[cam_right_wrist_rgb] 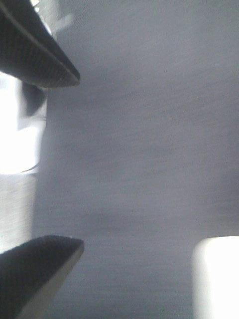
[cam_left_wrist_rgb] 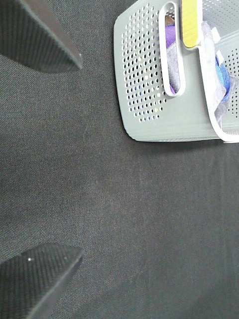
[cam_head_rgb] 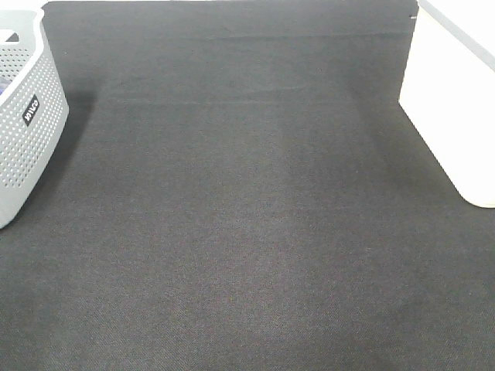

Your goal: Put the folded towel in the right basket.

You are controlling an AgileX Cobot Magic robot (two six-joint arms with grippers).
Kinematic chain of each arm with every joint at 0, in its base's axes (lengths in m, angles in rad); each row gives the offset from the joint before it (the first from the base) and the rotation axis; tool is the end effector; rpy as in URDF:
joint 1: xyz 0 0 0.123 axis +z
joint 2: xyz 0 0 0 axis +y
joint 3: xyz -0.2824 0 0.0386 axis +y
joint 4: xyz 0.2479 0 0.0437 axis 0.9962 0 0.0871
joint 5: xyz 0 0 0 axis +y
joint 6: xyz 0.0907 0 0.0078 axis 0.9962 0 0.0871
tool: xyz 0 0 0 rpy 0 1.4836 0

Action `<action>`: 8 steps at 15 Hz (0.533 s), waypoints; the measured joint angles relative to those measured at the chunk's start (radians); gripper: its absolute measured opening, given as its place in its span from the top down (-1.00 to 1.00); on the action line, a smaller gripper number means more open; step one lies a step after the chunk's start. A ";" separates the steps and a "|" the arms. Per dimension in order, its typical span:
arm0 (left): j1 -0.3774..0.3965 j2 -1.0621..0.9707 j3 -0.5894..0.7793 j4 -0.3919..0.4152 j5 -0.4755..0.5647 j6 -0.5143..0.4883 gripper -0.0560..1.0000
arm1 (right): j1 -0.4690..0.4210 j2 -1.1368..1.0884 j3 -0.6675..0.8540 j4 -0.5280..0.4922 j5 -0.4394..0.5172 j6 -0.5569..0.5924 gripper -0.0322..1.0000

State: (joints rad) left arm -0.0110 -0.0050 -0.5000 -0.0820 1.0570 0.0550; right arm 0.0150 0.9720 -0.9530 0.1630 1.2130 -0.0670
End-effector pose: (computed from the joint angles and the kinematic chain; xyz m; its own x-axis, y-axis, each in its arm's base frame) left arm -0.0057 -0.0064 0.2777 -0.4458 0.0195 -0.8949 0.0813 0.9965 -0.0188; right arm 0.1586 0.0162 0.3352 -0.9079 -0.0230 -0.4185 -0.0868 0.9871 0.1342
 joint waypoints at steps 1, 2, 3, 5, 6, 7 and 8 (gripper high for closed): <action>0.000 0.000 0.000 0.000 0.000 0.000 -0.77 | 0.000 -0.082 0.084 -0.010 -0.008 0.005 -0.55; 0.000 0.000 0.000 0.000 0.000 0.000 -0.77 | 0.000 -0.156 0.155 -0.025 -0.021 0.007 -0.55; 0.000 0.000 0.000 0.000 0.000 0.000 -0.77 | 0.000 -0.156 0.155 -0.025 -0.021 0.007 -0.55; 0.000 0.000 0.000 0.000 0.000 0.000 -0.77 | 0.000 -0.314 0.289 -0.073 -0.073 0.012 -0.55; 0.000 0.000 0.000 0.000 0.000 0.000 -0.77 | 0.000 -0.386 0.344 -0.099 -0.101 0.016 -0.55; 0.000 0.000 0.000 0.000 0.000 0.000 -0.77 | 0.000 -0.466 0.397 -0.114 -0.123 0.019 -0.55; 0.000 0.000 0.000 0.000 0.000 0.000 -0.77 | 0.000 -0.571 0.437 -0.117 -0.138 0.022 -0.55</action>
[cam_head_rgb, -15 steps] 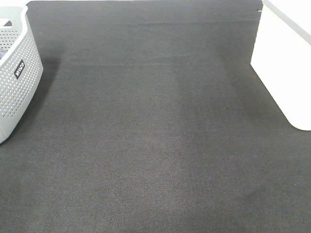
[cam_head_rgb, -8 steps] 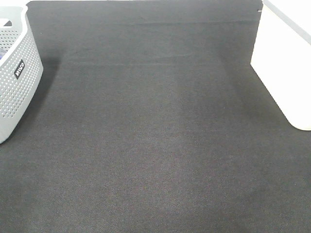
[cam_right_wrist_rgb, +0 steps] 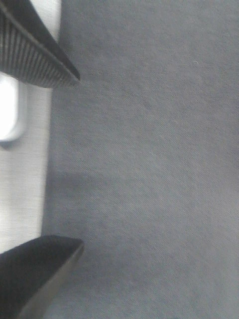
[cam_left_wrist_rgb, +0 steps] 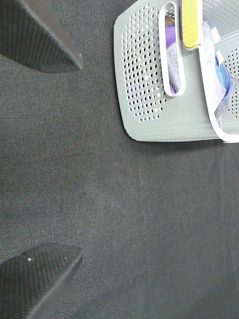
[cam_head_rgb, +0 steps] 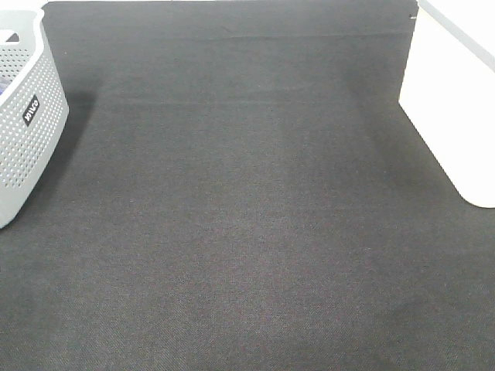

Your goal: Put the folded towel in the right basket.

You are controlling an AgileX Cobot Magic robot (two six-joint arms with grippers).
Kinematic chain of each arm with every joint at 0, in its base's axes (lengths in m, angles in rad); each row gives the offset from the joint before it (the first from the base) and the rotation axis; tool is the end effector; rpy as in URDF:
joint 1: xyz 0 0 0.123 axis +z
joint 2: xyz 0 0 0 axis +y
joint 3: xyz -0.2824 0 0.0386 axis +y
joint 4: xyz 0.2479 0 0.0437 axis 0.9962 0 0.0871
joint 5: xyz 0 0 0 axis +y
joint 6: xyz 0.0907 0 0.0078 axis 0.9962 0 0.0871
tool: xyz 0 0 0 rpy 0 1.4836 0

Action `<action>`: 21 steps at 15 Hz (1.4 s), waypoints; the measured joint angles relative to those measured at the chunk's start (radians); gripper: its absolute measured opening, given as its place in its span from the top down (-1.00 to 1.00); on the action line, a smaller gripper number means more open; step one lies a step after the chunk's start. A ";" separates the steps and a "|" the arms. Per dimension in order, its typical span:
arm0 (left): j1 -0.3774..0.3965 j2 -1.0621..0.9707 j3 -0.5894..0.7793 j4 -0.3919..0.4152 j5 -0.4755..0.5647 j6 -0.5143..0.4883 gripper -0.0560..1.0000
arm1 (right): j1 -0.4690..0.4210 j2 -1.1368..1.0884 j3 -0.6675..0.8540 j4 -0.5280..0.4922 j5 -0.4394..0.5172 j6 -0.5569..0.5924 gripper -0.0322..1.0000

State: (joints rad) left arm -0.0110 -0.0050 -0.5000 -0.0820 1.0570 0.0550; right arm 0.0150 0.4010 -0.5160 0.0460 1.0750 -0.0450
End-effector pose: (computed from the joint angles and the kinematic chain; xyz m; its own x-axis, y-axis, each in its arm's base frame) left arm -0.0057 -0.0064 0.2777 -0.4458 0.0195 -0.8949 0.0813 0.9965 -0.0188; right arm 0.0546 0.0045 0.2709 -0.7646 -0.0346 -0.6436 -0.0587 0.9981 0.0161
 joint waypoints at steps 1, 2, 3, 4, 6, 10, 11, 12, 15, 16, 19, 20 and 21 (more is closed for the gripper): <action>0.000 0.000 0.000 0.000 0.000 0.000 -0.77 | 0.000 -0.067 0.008 0.000 -0.003 0.000 -0.55; 0.000 0.000 0.000 0.000 0.000 0.000 -0.77 | 0.000 -0.125 0.010 0.000 -0.007 0.000 -0.55; 0.000 0.000 0.000 0.000 0.000 0.000 -0.77 | 0.000 -0.178 0.010 0.000 -0.007 0.000 -0.55; 0.000 0.000 0.000 0.000 0.000 0.000 -0.77 | 0.000 -0.233 0.010 0.000 -0.007 0.000 -0.55; 0.000 0.000 0.000 0.000 0.000 0.000 -0.77 | 0.000 -0.315 0.010 0.000 -0.007 0.000 -0.55; 0.000 0.000 0.000 0.000 0.000 0.000 -0.77 | 0.000 -0.396 0.013 0.000 -0.008 0.000 -0.55; 0.000 0.000 0.000 0.000 0.000 0.000 -0.77 | 0.000 -0.397 0.013 0.000 -0.008 0.000 -0.55; 0.000 0.000 0.000 0.000 0.000 0.000 -0.77 | 0.000 -0.400 0.013 0.000 -0.008 0.000 -0.55; 0.000 0.000 0.000 0.000 0.000 0.000 -0.77 | 0.000 -0.406 0.013 0.000 -0.008 0.000 -0.55; 0.000 0.000 0.000 0.000 0.000 0.000 -0.77 | 0.000 -0.407 0.013 0.000 -0.008 0.000 -0.55; 0.000 0.000 0.000 0.000 0.000 0.000 -0.77 | 0.000 -0.407 0.013 0.000 -0.008 0.001 -0.55; 0.000 0.000 0.000 0.000 0.000 0.000 -0.77 | 0.000 -0.407 0.013 0.000 -0.008 0.001 -0.55; 0.000 0.000 0.000 0.000 0.000 0.000 -0.77 | 0.000 -0.407 0.013 0.000 -0.008 0.001 -0.55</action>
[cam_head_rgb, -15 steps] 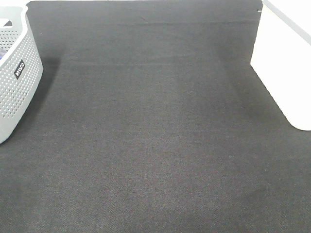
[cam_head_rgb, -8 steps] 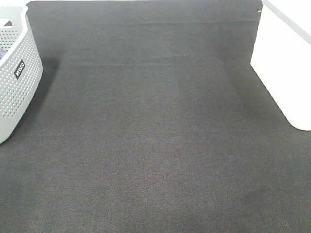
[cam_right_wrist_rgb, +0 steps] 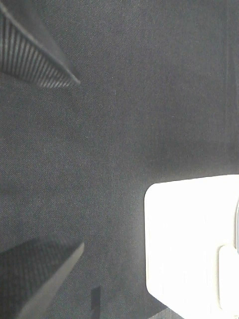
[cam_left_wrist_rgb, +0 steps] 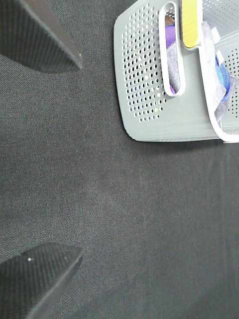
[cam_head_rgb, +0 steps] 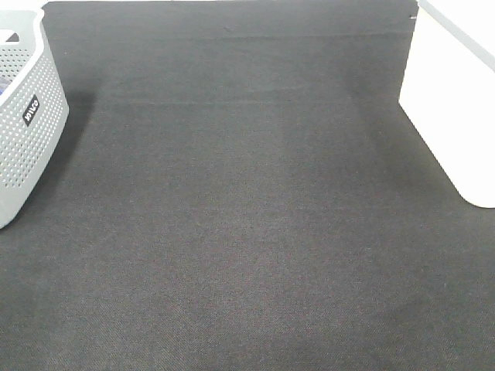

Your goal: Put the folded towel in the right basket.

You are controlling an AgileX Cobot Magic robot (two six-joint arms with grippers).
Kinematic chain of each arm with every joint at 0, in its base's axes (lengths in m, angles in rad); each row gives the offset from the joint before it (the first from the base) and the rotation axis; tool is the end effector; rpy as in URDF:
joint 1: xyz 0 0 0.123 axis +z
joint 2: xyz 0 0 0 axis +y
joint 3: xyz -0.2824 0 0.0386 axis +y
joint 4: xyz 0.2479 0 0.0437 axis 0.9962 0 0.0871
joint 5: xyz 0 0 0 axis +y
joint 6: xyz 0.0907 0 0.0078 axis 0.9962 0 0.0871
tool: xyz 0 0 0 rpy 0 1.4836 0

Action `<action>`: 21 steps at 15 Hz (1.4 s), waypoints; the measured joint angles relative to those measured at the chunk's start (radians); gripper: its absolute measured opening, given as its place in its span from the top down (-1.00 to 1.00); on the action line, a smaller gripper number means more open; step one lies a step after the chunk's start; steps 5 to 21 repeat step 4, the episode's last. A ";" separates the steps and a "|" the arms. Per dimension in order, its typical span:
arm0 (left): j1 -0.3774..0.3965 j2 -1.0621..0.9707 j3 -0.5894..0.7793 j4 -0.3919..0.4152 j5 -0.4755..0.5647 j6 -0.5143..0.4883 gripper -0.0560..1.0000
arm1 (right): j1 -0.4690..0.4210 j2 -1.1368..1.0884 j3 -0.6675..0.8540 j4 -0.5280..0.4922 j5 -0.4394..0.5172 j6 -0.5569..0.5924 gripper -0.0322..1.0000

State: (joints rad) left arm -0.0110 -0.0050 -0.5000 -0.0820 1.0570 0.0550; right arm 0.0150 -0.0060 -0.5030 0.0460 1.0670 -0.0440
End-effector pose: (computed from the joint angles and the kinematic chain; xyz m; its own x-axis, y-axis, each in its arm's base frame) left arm -0.0057 -0.0064 0.2777 -0.4458 0.0195 -0.8949 0.0813 0.9965 -0.0188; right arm -0.0065 0.0036 0.2775 -0.4519 -0.0285 -0.8916 -0.0607 0.9982 -0.0012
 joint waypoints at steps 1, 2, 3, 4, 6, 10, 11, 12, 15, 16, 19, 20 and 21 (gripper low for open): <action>0.000 0.000 0.000 0.000 0.000 0.000 -0.77 | 0.000 0.000 0.000 0.000 0.000 0.000 -0.55; 0.000 0.000 0.000 0.000 0.000 0.000 -0.77 | 0.000 0.000 0.000 0.000 0.000 0.000 -0.55; 0.000 0.000 0.000 0.000 0.000 0.000 -0.77 | 0.000 0.000 0.000 0.000 0.000 0.000 -0.55; 0.000 0.000 0.000 0.000 0.000 0.000 -0.77 | 0.000 0.000 0.000 0.000 0.000 0.000 -0.55; 0.000 0.000 0.000 0.000 0.000 0.000 -0.77 | 0.000 0.000 0.000 0.000 0.000 0.000 -0.55; 0.000 0.000 0.000 0.000 0.000 0.000 -0.77 | 0.000 0.000 0.000 0.000 0.000 0.000 -0.55; 0.000 0.000 0.000 0.000 0.000 0.000 -0.77 | 0.000 0.000 0.000 0.000 0.000 0.000 -0.55; 0.000 0.000 0.000 0.000 0.000 0.000 -0.77 | 0.000 0.000 0.000 0.000 0.000 0.000 -0.55; 0.000 0.000 0.000 0.000 0.000 0.000 -0.77 | 0.000 0.000 0.000 0.000 0.000 0.000 -0.55; 0.000 0.000 0.000 0.000 0.000 0.000 -0.77 | 0.000 0.000 0.000 0.000 0.000 0.000 -0.55; 0.000 0.000 0.000 0.000 0.000 0.000 -0.77 | 0.000 0.000 0.000 0.000 0.000 0.000 -0.55; 0.000 0.000 0.000 0.000 0.000 0.000 -0.77 | 0.000 0.000 0.000 0.000 0.000 0.000 -0.55; 0.000 0.000 0.000 0.000 0.000 0.000 -0.77 | 0.000 0.000 0.000 0.000 0.000 0.000 -0.55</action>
